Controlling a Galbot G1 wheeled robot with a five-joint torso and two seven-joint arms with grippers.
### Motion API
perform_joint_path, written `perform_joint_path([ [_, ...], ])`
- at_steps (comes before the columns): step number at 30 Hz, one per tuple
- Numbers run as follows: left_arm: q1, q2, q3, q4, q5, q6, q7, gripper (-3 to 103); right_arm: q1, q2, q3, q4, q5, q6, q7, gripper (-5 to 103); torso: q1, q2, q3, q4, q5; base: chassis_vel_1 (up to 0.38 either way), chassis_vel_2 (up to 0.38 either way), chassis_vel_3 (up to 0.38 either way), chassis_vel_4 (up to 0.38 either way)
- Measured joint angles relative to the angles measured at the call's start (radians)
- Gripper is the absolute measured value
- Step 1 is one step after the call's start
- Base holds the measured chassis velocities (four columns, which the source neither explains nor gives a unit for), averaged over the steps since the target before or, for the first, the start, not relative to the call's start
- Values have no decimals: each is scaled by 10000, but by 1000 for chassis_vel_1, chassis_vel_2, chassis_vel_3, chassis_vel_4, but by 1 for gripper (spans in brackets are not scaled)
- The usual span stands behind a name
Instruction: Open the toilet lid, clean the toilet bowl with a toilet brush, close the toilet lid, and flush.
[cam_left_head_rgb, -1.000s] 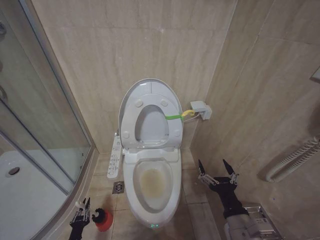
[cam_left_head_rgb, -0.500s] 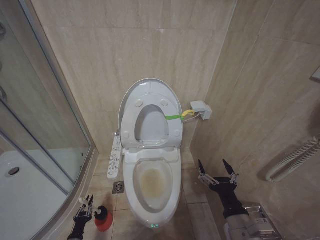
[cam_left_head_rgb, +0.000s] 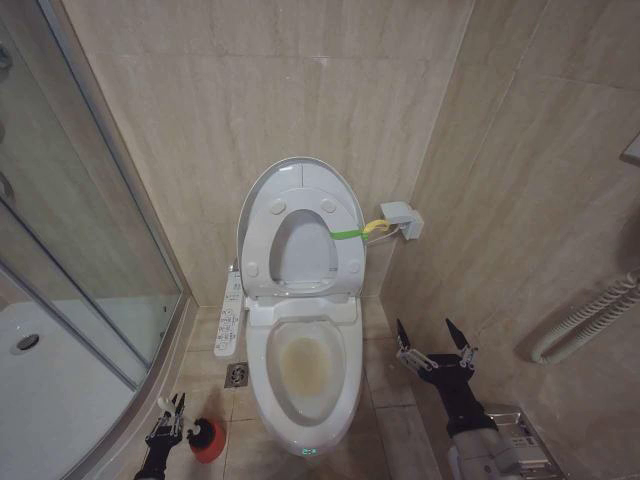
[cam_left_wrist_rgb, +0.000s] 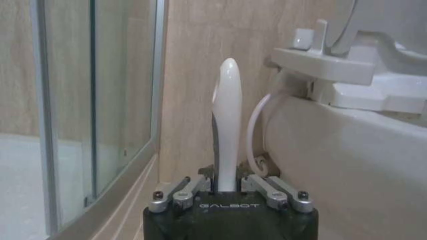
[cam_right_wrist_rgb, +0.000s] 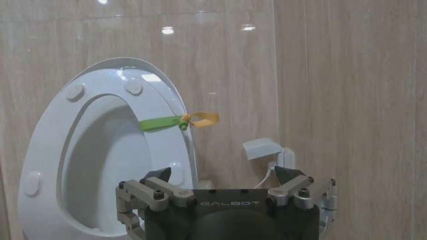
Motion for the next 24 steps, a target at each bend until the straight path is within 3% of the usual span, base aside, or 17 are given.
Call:
perform_joint_path([
  [24, -568, -364, 202, 1793, 360, 4, 210, 20, 0, 0, 0, 0, 0, 0, 0, 100, 0, 0, -1, 0, 1, 0, 0, 0, 0],
])
